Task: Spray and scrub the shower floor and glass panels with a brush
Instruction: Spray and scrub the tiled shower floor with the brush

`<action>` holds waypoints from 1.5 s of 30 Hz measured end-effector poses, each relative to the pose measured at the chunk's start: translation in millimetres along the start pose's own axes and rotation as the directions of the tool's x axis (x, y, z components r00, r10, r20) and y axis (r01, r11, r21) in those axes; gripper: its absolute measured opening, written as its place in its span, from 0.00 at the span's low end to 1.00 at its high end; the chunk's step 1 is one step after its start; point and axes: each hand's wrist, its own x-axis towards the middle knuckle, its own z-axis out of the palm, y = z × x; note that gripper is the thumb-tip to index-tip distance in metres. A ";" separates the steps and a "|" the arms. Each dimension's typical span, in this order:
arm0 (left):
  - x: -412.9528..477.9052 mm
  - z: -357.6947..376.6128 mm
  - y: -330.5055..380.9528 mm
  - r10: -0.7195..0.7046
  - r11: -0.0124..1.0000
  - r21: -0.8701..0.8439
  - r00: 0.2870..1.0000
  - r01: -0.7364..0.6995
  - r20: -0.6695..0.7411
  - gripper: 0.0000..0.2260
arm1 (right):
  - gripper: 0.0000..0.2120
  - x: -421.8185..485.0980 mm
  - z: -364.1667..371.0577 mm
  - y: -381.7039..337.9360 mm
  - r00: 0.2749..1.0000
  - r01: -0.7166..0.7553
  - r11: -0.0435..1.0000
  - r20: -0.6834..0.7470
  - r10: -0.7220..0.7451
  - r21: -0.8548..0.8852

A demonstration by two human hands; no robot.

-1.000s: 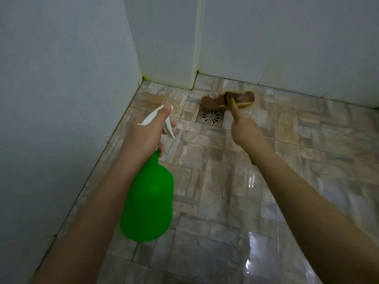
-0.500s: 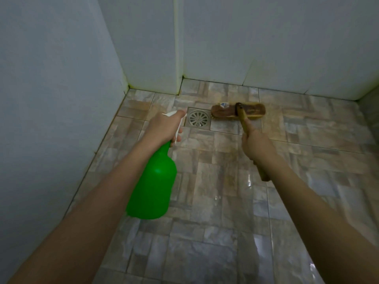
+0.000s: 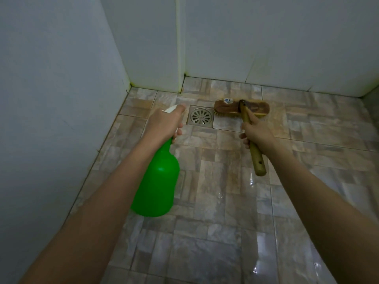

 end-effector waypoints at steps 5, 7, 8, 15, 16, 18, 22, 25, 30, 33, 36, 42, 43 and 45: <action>-23.0 -17.6 -5.6 -0.024 0.997 -0.074 1.000 0.024 0.002 0.19 | 0.27 -2.3 24.4 -12.8 0.991 0.130 0.961 0.051 -0.121 -0.244; -32.3 -25.4 -10.7 -0.035 0.991 -0.128 0.999 0.030 -0.037 0.16 | 0.26 -8.6 28.2 -17.1 0.972 0.218 0.906 0.161 -0.170 -0.362; -36.5 -28.8 -14.0 -0.027 0.989 -0.146 0.998 0.018 -0.057 0.15 | 0.25 -3.3 27.3 -20.0 0.976 0.207 0.900 0.146 -0.162 -0.383; -47.4 -38.2 -30.9 0.001 0.990 -0.138 0.998 -0.010 -0.068 0.16 | 0.27 9.2 44.3 -25.6 0.970 0.236 0.878 0.148 -0.191 -0.417; -47.4 -38.2 -30.7 0.001 0.990 -0.138 0.998 -0.010 -0.064 0.16 | 0.27 15.6 41.6 -27.2 0.978 0.204 0.888 0.121 -0.169 -0.411; -47.2 -39.0 -29.9 0.000 0.990 -0.142 0.997 -0.010 -0.072 0.16 | 0.29 22.5 41.2 -31.2 0.990 0.139 0.923 0.027 -0.138 -0.358; -46.6 -39.3 -26.8 0.016 0.987 -0.160 0.996 -0.030 -0.090 0.14 | 0.28 17.4 56.5 -33.4 0.972 0.231 0.894 0.137 -0.192 -0.384; -48.0 -39.5 -25.2 0.011 0.985 -0.167 0.994 -0.029 -0.108 0.14 | 0.29 24.3 56.1 -37.6 0.991 0.129 0.930 0.020 -0.130 -0.345; -51.3 -39.1 -22.7 0.010 0.989 -0.147 0.994 -0.026 -0.108 0.14 | 0.29 21.0 61.1 -38.0 0.980 0.193 0.907 0.115 -0.162 -0.375; -55.3 -40.8 -23.4 0.015 0.988 -0.152 0.992 -0.033 -0.122 0.14 | 0.29 20.7 58.5 -37.3 0.988 0.151 0.921 0.014 -0.157 -0.360; -59.8 -43.9 -23.3 0.040 0.986 -0.157 0.990 -0.061 -0.134 0.12 | 0.28 10.6 57.5 -30.1 0.964 0.259 0.859 0.175 -0.201 -0.442; -64.8 -44.4 -19.0 0.068 0.986 -0.144 0.987 -0.089 -0.144 0.14 | 0.30 5.0 41.6 -34.0 0.982 0.186 0.845 0.132 -0.138 -0.502; -64.6 -44.4 -18.7 0.071 0.986 -0.140 0.987 -0.091 -0.141 0.15 | 0.30 2.0 41.4 -30.6 0.972 0.226 0.824 0.175 -0.157 -0.520; -66.6 -43.9 -17.7 0.078 0.987 -0.133 0.989 -0.095 -0.122 0.14 | 0.30 6.5 30.2 -29.2 0.980 0.197 0.820 0.128 -0.152 -0.538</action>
